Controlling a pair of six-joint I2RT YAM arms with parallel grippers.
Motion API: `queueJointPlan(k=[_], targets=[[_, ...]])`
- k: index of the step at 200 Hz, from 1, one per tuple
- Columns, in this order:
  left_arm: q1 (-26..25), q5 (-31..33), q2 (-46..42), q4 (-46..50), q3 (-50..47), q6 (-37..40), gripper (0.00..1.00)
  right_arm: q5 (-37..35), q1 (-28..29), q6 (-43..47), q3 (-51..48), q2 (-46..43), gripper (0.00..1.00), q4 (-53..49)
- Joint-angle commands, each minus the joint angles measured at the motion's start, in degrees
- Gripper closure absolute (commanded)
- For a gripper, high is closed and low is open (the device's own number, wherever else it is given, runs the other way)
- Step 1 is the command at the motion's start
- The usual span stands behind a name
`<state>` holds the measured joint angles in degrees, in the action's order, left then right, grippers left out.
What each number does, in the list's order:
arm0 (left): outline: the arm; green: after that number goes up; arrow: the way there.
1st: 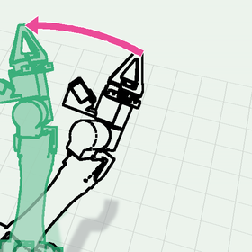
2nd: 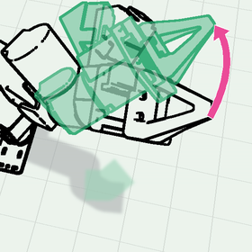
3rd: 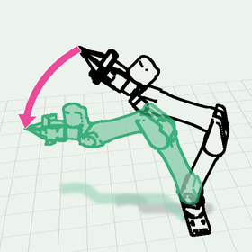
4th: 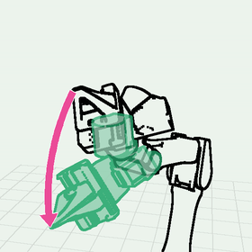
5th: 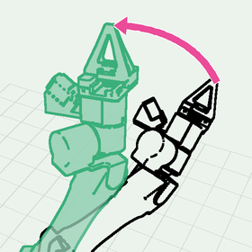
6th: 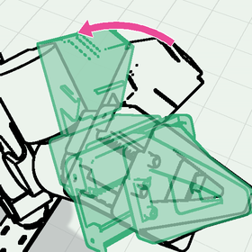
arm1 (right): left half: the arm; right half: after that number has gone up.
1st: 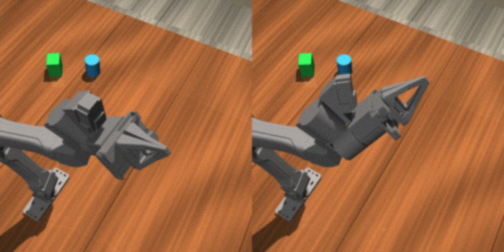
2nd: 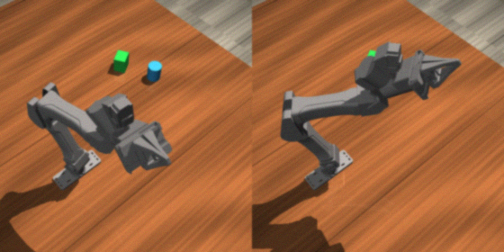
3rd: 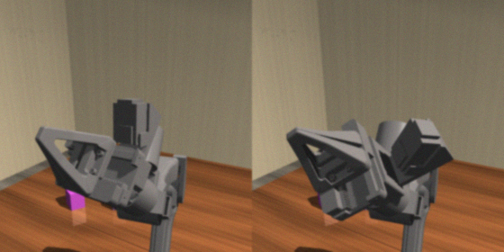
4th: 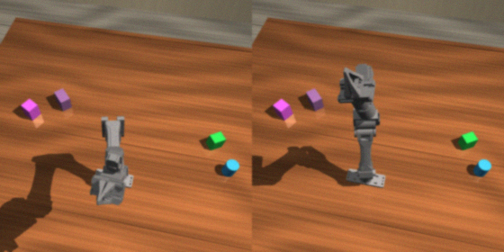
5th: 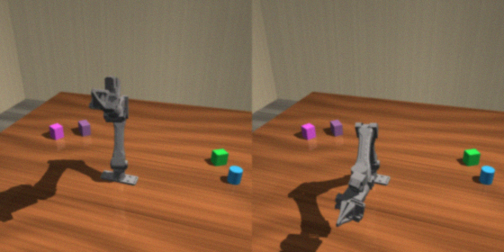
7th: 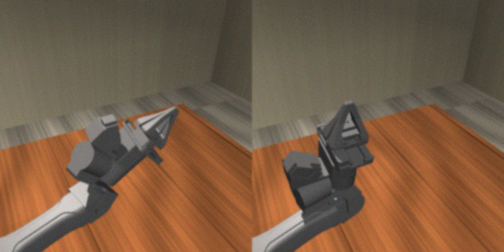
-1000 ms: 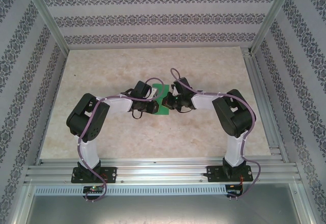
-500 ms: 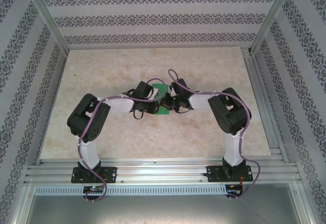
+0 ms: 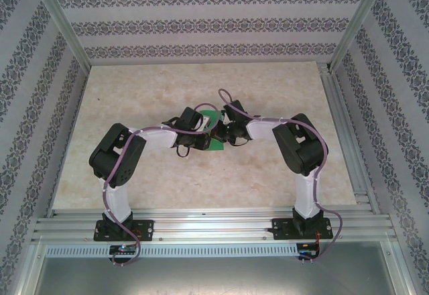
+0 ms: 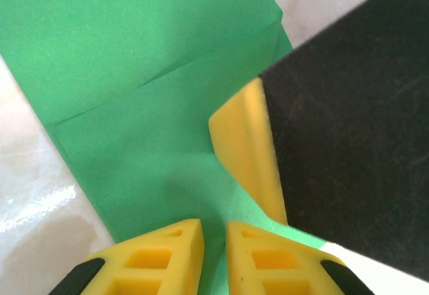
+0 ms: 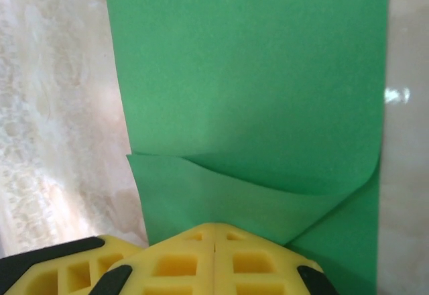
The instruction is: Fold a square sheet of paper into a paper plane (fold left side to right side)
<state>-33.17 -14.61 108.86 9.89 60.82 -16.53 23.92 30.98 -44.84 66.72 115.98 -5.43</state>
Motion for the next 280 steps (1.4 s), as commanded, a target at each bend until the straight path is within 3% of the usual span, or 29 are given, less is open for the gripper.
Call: queueJointPlan(k=[1,55,155,211,280], targets=[[-1.29,1.22,4.32,8.04,-2.28,1.02,0.81,-5.56,-0.75,4.64,1.99,1.59,1.00,-6.16],[-1.37,1.19,4.45,7.78,-2.41,0.89,0.81,-10.42,-3.57,9.83,3.04,1.16,1.00,-9.40],[-1.37,1.07,4.10,7.43,-2.93,0.66,0.81,-11.75,-11.63,15.49,6.29,1.42,1.00,-10.88],[-1.42,0.76,3.91,7.00,-2.66,0.38,0.81,-3.99,-8.99,10.19,1.01,-7.66,1.00,-6.64],[-1.60,0.88,3.74,7.16,-2.72,0.37,0.81,-0.46,-2.85,1.71,1.99,-0.82,1.00,0.43]])
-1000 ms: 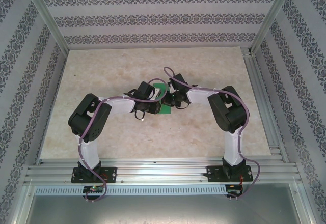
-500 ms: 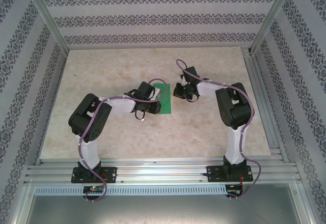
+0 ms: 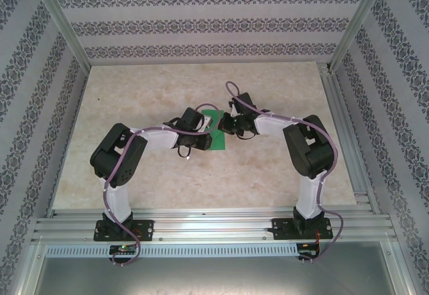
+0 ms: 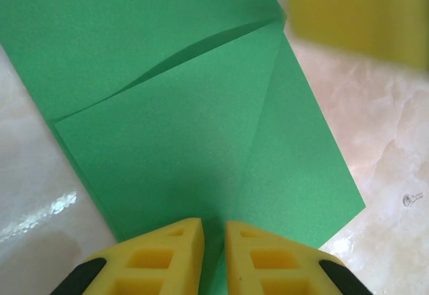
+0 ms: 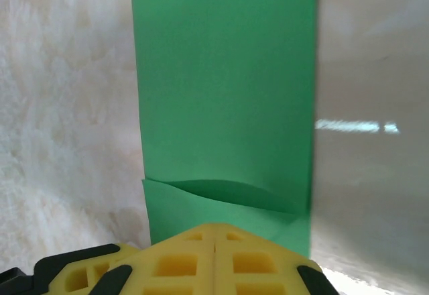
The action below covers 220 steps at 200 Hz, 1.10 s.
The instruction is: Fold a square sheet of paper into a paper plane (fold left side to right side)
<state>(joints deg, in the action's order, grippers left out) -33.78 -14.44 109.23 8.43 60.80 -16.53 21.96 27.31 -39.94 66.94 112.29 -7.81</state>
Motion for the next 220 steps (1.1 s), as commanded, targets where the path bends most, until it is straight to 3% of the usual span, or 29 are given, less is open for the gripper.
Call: queueJointPlan(k=[1,84,142,220], targets=[[-0.96,0.71,3.41,8.63,-2.65,0.37,0.81,1.51,0.86,-3.20,1.87,2.95,1.00,2.77],[-0.91,0.13,-0.55,10.31,-1.39,0.80,0.80,-3.67,1.34,1.86,2.28,7.44,1.00,-4.29],[-0.07,-5.67,-8.02,10.23,1.27,0.78,0.84,-3.32,1.43,2.32,1.18,7.59,1.00,-4.11],[-0.02,-8.99,-0.14,8.62,7.24,1.34,0.89,-2.77,1.52,2.59,1.35,7.58,1.00,-4.65]])
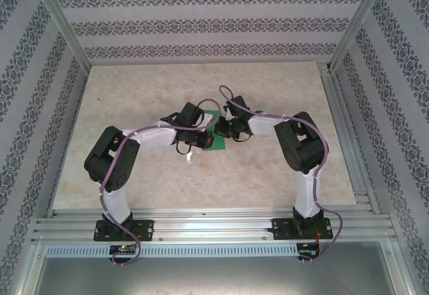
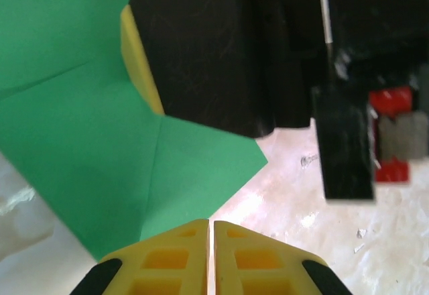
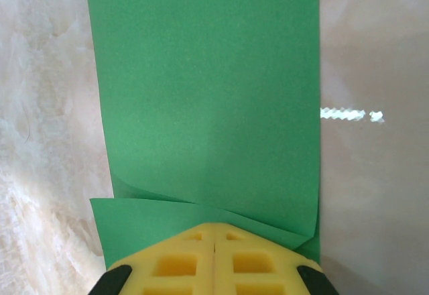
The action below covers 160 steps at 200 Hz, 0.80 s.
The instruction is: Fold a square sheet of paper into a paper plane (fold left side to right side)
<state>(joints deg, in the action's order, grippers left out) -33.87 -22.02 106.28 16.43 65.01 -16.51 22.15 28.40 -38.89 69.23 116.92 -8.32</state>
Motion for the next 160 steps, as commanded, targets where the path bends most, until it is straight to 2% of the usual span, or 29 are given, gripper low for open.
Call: queueJointPlan(k=[1,61,160], targets=[[0.05,-1.42,2.93,0.63,3.19,1.36,0.89,-2.93,0.43,1.54,-0.94,2.91,1.00,-4.16],[1.08,0.22,6.86,0.28,4.89,1.62,0.89,-3.37,0.51,1.97,-0.94,2.92,1.00,-4.69],[2.58,-0.96,4.37,-5.29,-5.83,0.19,0.89,-4.75,0.60,2.99,-0.33,3.35,1.00,-6.40]])
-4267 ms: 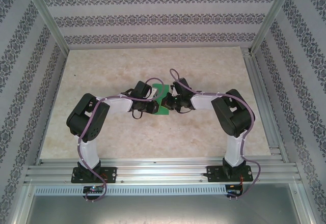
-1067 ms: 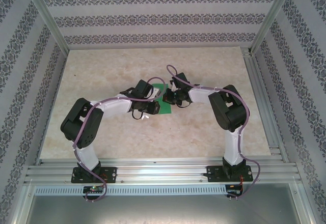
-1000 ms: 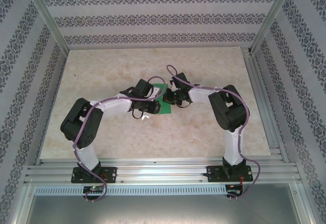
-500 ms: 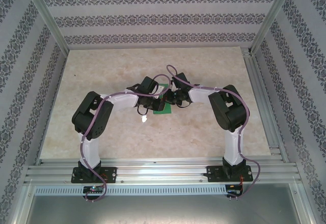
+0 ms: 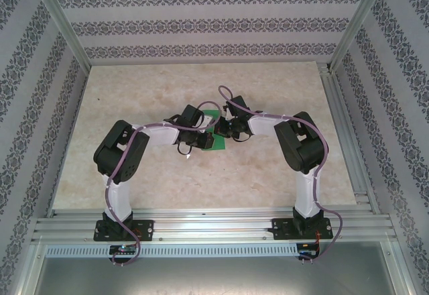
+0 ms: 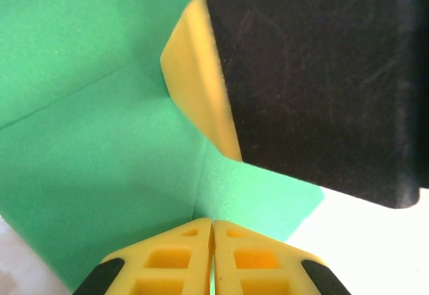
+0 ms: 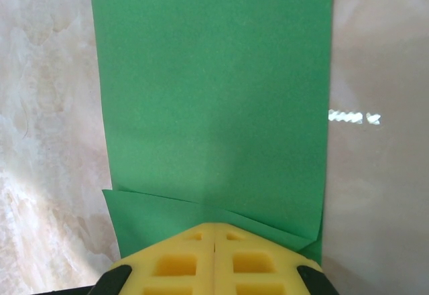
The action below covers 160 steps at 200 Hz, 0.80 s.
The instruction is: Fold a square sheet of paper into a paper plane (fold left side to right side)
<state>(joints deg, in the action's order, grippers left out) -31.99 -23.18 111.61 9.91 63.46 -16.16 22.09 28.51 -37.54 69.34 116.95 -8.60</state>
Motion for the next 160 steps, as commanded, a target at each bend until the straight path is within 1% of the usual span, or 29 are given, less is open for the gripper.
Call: queueJointPlan(k=[1,63,126,160], targets=[[0.70,0.18,-0.96,1.19,-4.38,-0.17,0.89,-4.73,0.49,1.66,-0.44,3.35,1.00,-6.14],[0.62,0.39,-5.05,-1.85,-12.71,-1.43,0.89,-4.74,0.36,1.68,0.26,4.14,1.00,-6.59],[0.89,2.44,-7.95,-2.18,-16.82,-2.16,0.88,-4.96,0.40,1.86,0.18,4.52,1.00,-6.91],[2.29,3.00,-9.69,-3.02,-19.43,-2.96,0.87,-4.78,0.45,1.77,0.01,4.33,1.00,-6.71]])
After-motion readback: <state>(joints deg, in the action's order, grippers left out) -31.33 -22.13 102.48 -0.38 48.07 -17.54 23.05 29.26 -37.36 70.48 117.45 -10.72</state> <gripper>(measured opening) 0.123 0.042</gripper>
